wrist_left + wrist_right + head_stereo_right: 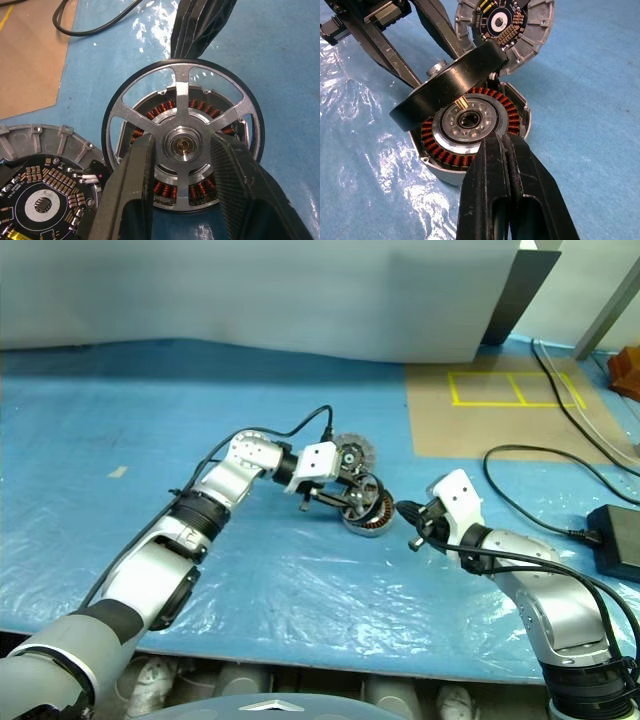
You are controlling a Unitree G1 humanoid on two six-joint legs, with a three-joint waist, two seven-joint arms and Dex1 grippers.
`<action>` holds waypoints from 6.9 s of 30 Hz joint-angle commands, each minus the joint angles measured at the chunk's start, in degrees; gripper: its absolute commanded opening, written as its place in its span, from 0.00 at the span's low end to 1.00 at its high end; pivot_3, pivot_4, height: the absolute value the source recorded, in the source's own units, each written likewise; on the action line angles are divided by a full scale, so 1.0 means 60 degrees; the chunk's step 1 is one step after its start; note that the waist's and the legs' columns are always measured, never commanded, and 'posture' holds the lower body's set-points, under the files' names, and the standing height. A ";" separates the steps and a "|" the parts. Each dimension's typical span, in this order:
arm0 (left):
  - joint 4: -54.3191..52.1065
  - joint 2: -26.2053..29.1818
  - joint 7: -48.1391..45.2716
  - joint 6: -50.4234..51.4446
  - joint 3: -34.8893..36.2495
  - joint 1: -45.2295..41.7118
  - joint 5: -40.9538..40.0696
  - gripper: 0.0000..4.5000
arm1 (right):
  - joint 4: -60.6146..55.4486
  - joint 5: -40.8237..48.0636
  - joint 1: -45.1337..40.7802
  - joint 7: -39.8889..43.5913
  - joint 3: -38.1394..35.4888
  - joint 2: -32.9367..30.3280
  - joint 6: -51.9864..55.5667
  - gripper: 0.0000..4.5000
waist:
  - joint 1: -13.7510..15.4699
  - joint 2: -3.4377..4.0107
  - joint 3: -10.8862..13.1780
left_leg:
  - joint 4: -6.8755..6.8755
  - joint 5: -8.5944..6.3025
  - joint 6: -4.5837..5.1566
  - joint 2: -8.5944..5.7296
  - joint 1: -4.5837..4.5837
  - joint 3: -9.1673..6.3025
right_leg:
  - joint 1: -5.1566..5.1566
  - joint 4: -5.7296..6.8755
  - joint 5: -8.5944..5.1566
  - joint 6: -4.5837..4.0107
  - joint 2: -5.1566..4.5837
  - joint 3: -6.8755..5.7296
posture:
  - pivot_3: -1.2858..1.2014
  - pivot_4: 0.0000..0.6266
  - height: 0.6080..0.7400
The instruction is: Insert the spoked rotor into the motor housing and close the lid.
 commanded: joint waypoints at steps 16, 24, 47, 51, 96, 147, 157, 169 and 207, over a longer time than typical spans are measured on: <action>-0.0417 0.0204 -0.0177 -0.0184 -0.0316 0.0124 0.0227 0.29 | -0.0140 -0.0186 0.0009 -0.0008 0.0035 0.0016 -0.0161 0.00 | -0.0003 0.0000 0.0000 | -0.0006 0.0000 0.0000 0.0001 0.0001 0.0000 | 0.0000 -0.0004 -0.0001 0.0001 0.0001 0.0000 | 0.52 0.24 1.00; -0.0395 0.0220 -0.0173 -0.0008 -0.0377 0.0095 0.0226 0.29 | -0.0077 -0.0264 -0.0013 -0.0030 0.0126 0.0030 -0.0205 0.00 | -0.0002 0.0000 0.0000 | -0.0005 0.0000 0.0000 0.0000 0.0000 0.0000 | 0.0000 -0.0005 -0.0001 0.0001 0.0000 0.0001 | 0.52 0.24 1.00; -0.1648 0.0531 -0.1067 0.0966 0.0209 0.0159 -0.0954 0.65 | -0.0155 -0.0191 0.0118 0.0039 0.0159 0.0220 -0.0221 0.00 | -0.0014 0.0000 0.0001 | -0.0011 0.0000 0.0000 0.0002 -0.0002 -0.0001 | -0.0003 -0.0009 -0.0001 0.0002 0.0002 0.0000 | 0.52 0.24 1.00; -0.2696 0.1117 -0.1347 0.1757 0.1045 0.0541 -0.2048 0.65 | -0.0481 0.0328 -0.0306 0.0184 0.0051 0.0344 -0.0038 0.00 | -0.0049 0.0003 0.0003 | -0.0014 0.0000 0.0000 0.0003 0.0000 0.0002 | -0.0007 -0.0008 -0.0010 -0.0014 0.0003 0.0000 | 0.52 0.24 1.00; 0.2128 0.1145 0.0568 0.2007 0.2644 -0.1007 -0.2211 0.65 | 0.0541 0.0980 -0.1523 0.0665 0.0141 0.0543 0.0353 0.00 | -0.0139 -0.0015 -0.0002 | -0.0032 0.0038 0.0039 0.0016 -0.0021 0.0001 | 0.0009 -0.0014 0.0000 -0.0006 -0.0003 -0.0052 | 0.52 0.24 1.00; 0.5602 -0.0425 0.2462 0.3741 0.5956 -0.3625 -0.2424 0.01 | -0.1012 0.0413 0.0458 -0.0319 0.0165 0.0138 0.0658 0.00 | 0.0038 -0.0088 0.0083 | -0.0048 0.0038 0.0037 -0.0018 -0.0038 -0.0026 | 0.0014 -0.0063 0.0019 0.0039 -0.0038 -0.0063 | 0.52 0.24 1.00; 0.4586 0.0398 -0.0500 0.3111 0.5040 -0.3169 -0.1945 0.01 | -0.0804 0.0592 -0.2898 0.0456 0.1051 -0.0698 0.1136 0.00 | 0.0030 -0.0082 0.0132 | -0.0045 0.0045 0.0028 -0.0021 -0.0017 -0.0026 | 0.0015 -0.0055 0.0031 0.0052 -0.0039 -0.0051 | 0.52 0.24 1.00; -0.2471 0.2090 -0.2364 0.1761 0.2469 0.1220 -0.1645 0.00 | 0.3379 -0.2771 -0.5944 0.4917 0.4669 -0.2060 -0.3209 0.79 | -0.0001 -0.0074 0.0133 | -0.0019 0.0044 0.0030 0.0038 -0.0058 -0.0011 | -0.0029 0.0012 0.0012 0.0008 -0.0026 -0.0115 | 0.52 0.24 1.00; -0.4098 0.2090 -0.0285 0.3106 0.1581 0.2508 -0.2281 0.00 | 0.6626 -0.5569 -0.7059 0.6859 0.5380 -0.0313 -0.6536 0.00 | -0.0264 -0.0072 0.0131 | 0.0061 0.0078 0.0087 0.0067 -0.0037 0.0006 | -0.0021 0.0123 -0.0044 -0.0116 -0.0041 -0.0167 | 0.52 0.24 1.00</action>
